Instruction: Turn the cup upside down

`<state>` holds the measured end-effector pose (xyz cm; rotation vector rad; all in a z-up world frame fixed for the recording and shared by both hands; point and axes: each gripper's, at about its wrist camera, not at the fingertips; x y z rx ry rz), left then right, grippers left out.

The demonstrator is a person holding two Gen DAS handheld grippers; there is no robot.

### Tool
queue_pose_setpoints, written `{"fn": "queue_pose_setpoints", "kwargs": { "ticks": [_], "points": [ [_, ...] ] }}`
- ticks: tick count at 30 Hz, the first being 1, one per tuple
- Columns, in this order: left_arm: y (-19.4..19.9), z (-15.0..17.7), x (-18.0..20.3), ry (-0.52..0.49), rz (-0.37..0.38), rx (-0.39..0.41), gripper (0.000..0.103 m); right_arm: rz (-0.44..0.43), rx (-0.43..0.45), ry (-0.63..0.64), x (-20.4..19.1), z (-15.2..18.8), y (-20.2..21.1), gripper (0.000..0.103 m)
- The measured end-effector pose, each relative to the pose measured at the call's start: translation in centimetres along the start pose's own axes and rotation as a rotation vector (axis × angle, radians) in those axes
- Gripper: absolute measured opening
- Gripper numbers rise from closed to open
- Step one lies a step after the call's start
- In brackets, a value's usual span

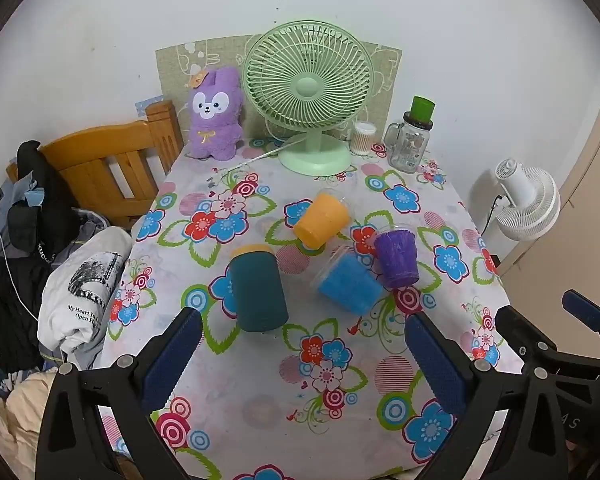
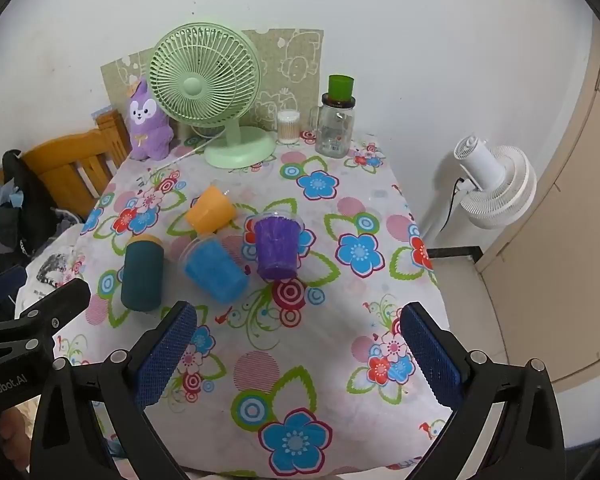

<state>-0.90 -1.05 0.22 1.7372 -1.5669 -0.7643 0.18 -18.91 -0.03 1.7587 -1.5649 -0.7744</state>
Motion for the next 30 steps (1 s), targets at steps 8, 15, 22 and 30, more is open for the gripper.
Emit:
{"fn": "queue_pose_setpoints", "kwargs": {
  "ticks": [8, 15, 22, 30],
  "points": [
    [0.1, 0.0, 0.0, 0.007, 0.007, 0.006, 0.102, -0.004, 0.000, -0.009, -0.1, 0.1, 0.1, 0.102],
    [0.2, -0.3, 0.1, -0.003, 0.010, 0.010, 0.102, 0.002, 0.009, -0.022, -0.1, 0.0, -0.1, 0.102],
    [-0.3, -0.5, 0.1, -0.019, 0.024, 0.000, 0.101, -0.005, 0.014, -0.033, 0.0, -0.2, 0.0, 0.102],
    [-1.5, -1.4, -0.2, -0.034, 0.024, -0.021, 0.101, 0.000, -0.021, -0.030, -0.2, -1.0, -1.2, 0.102]
  ]
}}
Point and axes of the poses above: each gripper's, at about its wrist camera, not at the fingertips, and y roughly against the way its jaws point, x to its right, z to its underside, and after that the axes turned 3 degrees about -z, right-handed
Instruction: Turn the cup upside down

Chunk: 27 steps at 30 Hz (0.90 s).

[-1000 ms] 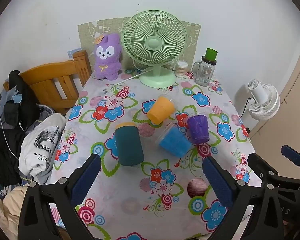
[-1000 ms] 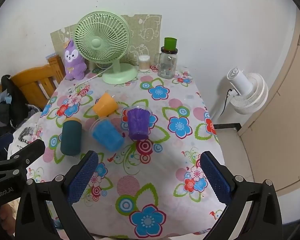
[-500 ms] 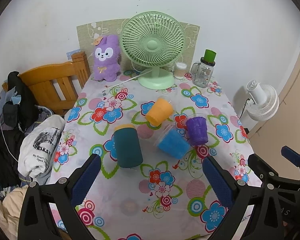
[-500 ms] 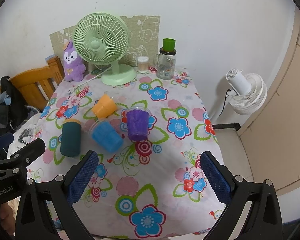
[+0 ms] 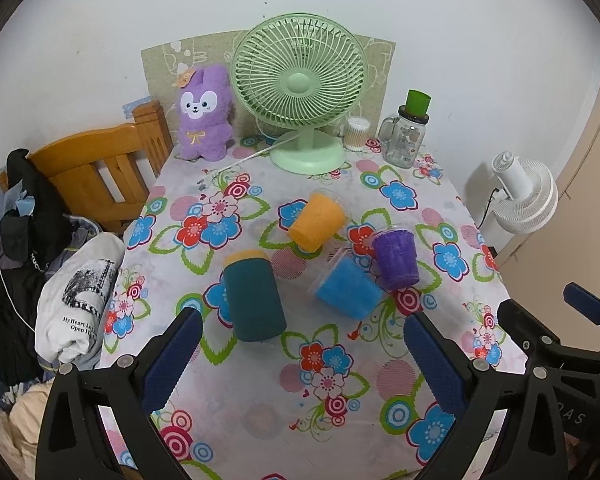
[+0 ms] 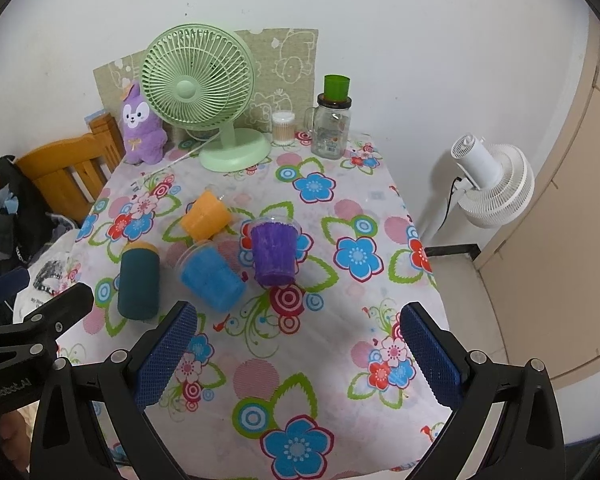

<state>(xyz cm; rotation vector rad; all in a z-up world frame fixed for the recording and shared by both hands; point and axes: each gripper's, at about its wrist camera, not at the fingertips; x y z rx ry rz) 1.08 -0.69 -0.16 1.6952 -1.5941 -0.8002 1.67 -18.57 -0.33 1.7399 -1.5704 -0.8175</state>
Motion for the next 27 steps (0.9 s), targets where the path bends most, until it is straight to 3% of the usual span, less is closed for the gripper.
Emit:
{"fn": "queue_pose_setpoints", "kwargs": {
  "ticks": [8, 17, 27],
  "points": [
    [-2.4, -2.5, -0.4, -0.059, 0.000, -0.013, 0.101, -0.002, -0.056, 0.001, -0.5, -1.9, -2.0, 0.102],
    [-5.6, -5.4, -0.9, -0.124, 0.022, -0.029, 0.101, -0.013, -0.031, 0.020, -1.4, -4.7, -4.7, 0.102],
    [-10.3, -7.8, -0.2, -0.246, 0.053, -0.062, 0.101, -0.039, -0.063, 0.024, -1.7, -6.5, -8.8, 0.102]
  ]
}}
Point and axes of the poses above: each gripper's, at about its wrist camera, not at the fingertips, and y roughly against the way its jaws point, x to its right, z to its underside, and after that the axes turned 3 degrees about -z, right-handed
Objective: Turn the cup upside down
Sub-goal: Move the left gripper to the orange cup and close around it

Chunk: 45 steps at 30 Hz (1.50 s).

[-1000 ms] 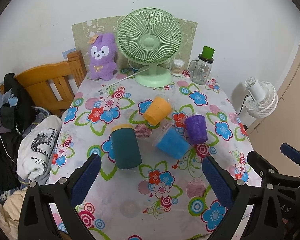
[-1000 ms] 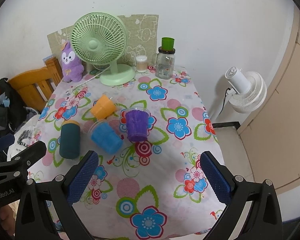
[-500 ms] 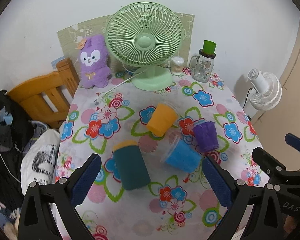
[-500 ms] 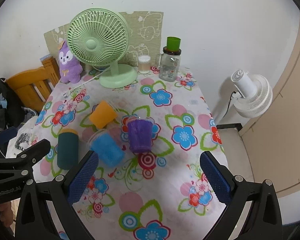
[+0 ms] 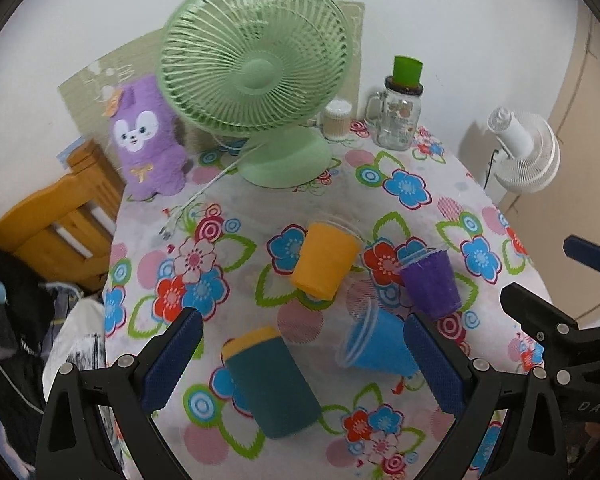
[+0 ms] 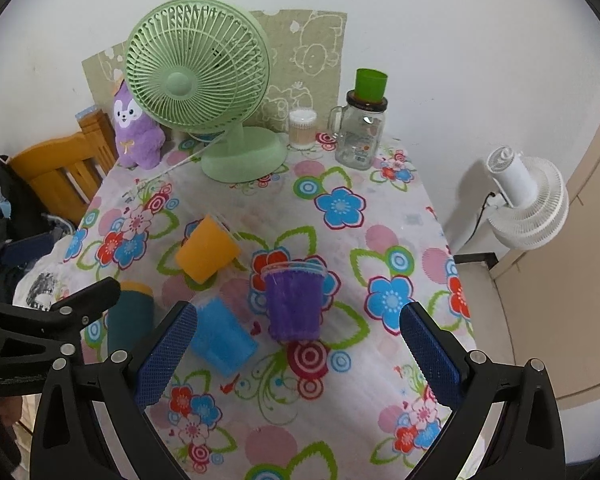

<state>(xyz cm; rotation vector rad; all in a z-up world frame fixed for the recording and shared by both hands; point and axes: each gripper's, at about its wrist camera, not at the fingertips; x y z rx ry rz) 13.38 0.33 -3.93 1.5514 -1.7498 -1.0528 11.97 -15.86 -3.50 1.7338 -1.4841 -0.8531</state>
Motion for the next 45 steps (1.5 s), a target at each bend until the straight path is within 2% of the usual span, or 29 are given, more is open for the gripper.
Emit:
{"fn": "queue_pose_setpoints", "kwargs": {
  "ticks": [7, 14, 22, 26, 30, 37, 42, 44, 45],
  "points": [
    [-3.8, -1.2, 0.0, -0.055, 0.060, -0.055, 0.101, -0.002, -0.024, 0.014, 0.4, -1.0, -3.0, 0.102],
    [-7.2, -2.1, 1.7, -0.213, 0.042, -0.068, 0.101, -0.015, -0.046, 0.048, 0.6, -2.0, -5.9, 0.102],
    [-11.5, -3.2, 2.4, -0.247, 0.117, -0.112, 0.099, -0.028, -0.073, 0.061, 1.4, -2.4, -9.1, 0.102],
    [-13.3, -3.4, 3.1, -0.295, 0.124, -0.116, 0.099, -0.020, -0.083, 0.078, 1.6, -2.5, -10.6, 0.102],
    [-14.9, -3.6, 3.3, -0.294, 0.146, -0.134, 0.097, -0.019, -0.092, 0.088, 1.7, -2.5, -11.7, 0.102],
    [-17.1, -3.4, 3.8, -0.324, 0.145, -0.166, 0.090, -0.040, -0.122, 0.094, 1.6, -2.4, -13.5, 0.102],
    [-18.2, -3.3, 3.8, -0.325, 0.146, -0.183, 0.077, -0.057, -0.140, 0.097, 1.5, -2.5, -14.6, 0.102],
    [-18.4, -3.4, 3.7, -0.314, 0.152, -0.191, 0.065, -0.069, -0.150, 0.095, 1.4, -2.4, -15.0, 0.102],
    [-18.6, -3.4, 3.7, -0.309, 0.157, -0.198, 0.065, -0.071, -0.154, 0.096, 1.3, -2.4, -15.1, 0.102]
  ]
}}
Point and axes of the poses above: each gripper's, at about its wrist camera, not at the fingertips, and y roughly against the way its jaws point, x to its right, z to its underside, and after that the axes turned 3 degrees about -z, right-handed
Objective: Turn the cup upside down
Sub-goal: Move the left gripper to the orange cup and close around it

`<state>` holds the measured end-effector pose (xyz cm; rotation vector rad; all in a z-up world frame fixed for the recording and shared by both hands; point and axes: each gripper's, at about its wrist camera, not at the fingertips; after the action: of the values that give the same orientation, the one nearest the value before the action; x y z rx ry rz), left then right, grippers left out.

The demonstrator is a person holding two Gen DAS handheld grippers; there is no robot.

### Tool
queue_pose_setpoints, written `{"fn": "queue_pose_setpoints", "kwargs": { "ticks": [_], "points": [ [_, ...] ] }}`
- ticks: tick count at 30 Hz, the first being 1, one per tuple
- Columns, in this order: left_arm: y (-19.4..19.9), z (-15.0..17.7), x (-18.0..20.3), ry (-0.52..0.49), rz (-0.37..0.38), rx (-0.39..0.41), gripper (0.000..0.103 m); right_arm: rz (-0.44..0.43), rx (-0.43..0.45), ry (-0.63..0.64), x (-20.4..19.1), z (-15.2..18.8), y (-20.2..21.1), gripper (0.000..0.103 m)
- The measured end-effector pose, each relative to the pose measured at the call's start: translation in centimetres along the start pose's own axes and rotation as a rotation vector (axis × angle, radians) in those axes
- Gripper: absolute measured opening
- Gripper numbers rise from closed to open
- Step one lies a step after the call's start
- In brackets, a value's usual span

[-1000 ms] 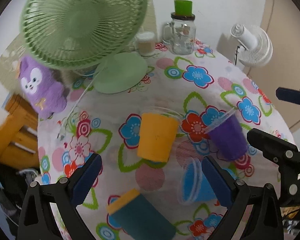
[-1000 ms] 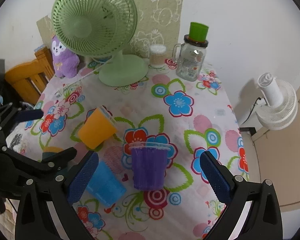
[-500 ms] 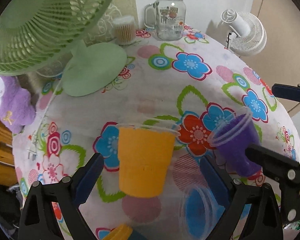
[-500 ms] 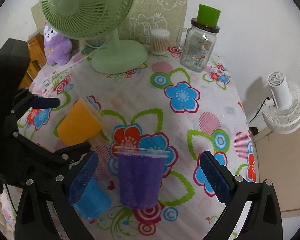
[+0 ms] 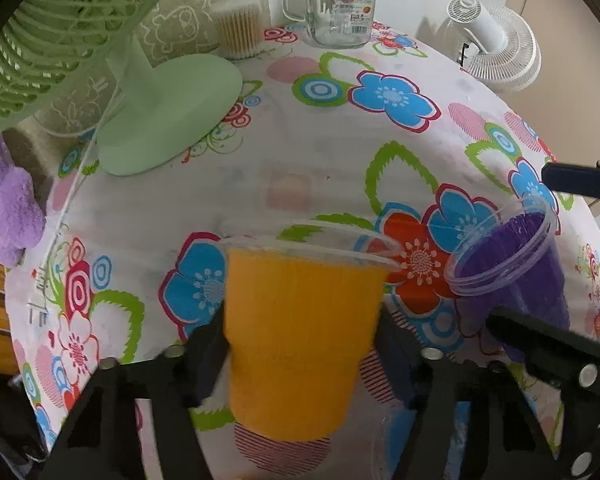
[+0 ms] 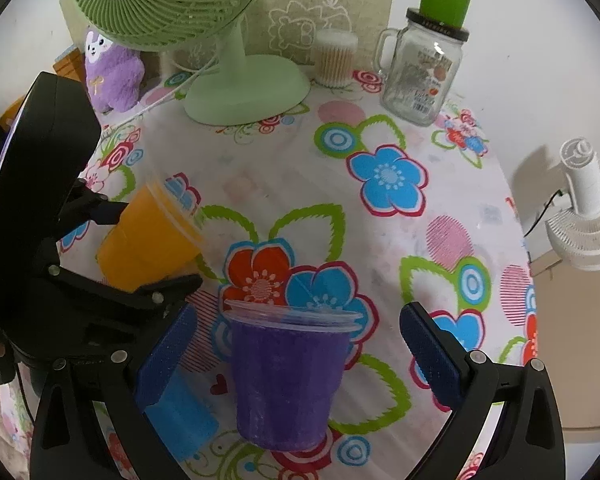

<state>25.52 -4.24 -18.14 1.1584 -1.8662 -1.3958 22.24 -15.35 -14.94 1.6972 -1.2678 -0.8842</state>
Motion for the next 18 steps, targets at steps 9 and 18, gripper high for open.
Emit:
{"fn": "queue_pose_setpoints", "kwargs": {
  "ticks": [9, 18],
  "points": [
    [1.0, 0.5, 0.1, -0.007, -0.025, 0.021, 0.064, -0.008, -0.018, 0.009, -0.4, 0.3, -0.3, 0.102],
    [5.2, 0.9, -0.5, 0.038, -0.065, 0.060, 0.064, -0.029, 0.015, 0.001, -1.3, 0.0, 2.3, 0.102]
  ]
}}
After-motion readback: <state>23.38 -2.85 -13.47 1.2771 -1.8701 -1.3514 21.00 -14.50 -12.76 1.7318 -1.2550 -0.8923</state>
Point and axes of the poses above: each gripper's, at about its wrist camera, not at the fingertips, and y roughly against the way its jaws point, x to its right, z to its underside, and after that the axes turned 3 degrees about -z, right-handed
